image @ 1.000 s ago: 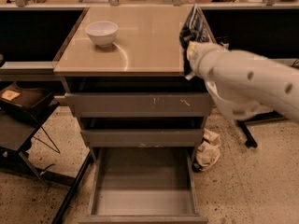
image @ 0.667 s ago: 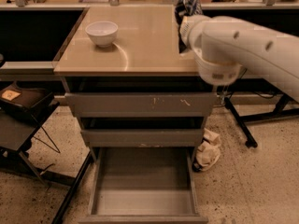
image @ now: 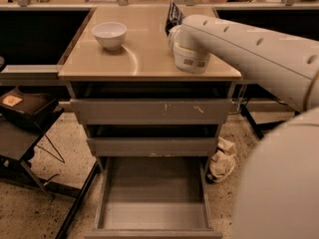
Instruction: Pick blue chip bag from bottom drawer and place on counter
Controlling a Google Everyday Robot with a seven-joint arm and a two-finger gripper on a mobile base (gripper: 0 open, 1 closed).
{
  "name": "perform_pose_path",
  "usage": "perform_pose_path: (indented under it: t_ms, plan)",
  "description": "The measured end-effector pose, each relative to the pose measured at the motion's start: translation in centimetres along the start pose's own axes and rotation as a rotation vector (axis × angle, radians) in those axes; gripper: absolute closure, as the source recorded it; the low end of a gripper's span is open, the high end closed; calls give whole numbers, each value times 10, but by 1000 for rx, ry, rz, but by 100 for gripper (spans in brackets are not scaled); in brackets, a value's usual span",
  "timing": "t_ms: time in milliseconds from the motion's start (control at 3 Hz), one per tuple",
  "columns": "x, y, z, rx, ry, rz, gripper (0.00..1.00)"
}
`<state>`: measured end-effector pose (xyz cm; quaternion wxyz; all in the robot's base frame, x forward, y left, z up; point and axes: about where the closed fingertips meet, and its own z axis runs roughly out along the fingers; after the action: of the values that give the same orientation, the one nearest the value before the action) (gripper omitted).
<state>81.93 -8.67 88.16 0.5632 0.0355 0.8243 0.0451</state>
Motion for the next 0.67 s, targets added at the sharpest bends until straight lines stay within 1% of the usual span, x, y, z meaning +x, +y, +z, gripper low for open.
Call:
perform_pose_path:
  t_ms: [333, 667]
  plan:
    - [6, -2, 7, 14, 35, -30, 83]
    - [6, -3, 7, 14, 35, -30, 60]
